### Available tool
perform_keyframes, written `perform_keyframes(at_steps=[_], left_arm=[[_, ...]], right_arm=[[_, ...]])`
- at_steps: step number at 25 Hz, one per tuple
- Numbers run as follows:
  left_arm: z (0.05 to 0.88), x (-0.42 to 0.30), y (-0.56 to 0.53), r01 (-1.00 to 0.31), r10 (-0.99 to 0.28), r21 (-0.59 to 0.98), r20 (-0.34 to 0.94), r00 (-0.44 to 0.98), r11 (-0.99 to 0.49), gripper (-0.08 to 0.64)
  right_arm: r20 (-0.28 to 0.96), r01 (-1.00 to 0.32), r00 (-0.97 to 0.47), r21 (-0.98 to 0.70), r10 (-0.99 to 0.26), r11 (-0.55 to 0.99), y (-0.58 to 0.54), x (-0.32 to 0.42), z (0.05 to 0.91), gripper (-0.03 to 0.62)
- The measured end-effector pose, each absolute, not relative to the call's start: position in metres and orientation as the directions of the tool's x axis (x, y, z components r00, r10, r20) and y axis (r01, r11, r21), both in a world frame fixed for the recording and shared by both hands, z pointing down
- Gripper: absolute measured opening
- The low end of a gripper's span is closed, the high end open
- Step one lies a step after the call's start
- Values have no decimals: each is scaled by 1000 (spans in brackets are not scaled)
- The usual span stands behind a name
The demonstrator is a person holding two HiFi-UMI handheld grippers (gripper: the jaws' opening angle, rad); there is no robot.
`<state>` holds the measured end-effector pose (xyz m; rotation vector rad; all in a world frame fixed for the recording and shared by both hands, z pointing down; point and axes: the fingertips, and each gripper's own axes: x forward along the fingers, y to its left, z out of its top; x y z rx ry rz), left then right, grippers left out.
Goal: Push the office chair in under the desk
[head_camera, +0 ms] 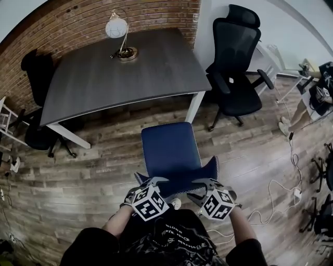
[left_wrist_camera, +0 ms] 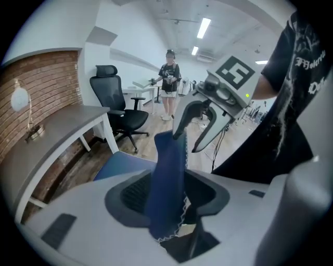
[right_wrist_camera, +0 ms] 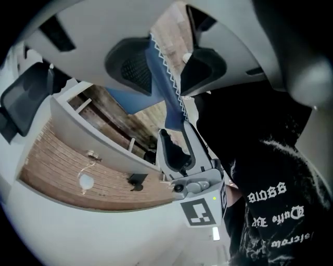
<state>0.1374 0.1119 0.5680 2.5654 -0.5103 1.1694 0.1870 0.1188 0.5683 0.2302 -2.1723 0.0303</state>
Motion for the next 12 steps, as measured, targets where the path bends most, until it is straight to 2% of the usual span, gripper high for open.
perform_keyframes(at_steps=[6, 12], left_arm=[[594, 141, 130, -361, -114, 103, 838, 533, -927, 238], [623, 135, 132, -317, -92, 57, 895, 436, -947, 238]], right_arm=[[882, 11, -468, 73, -59, 997, 125, 194, 591, 196], [916, 106, -400, 84, -35, 991, 122, 197, 609, 198]])
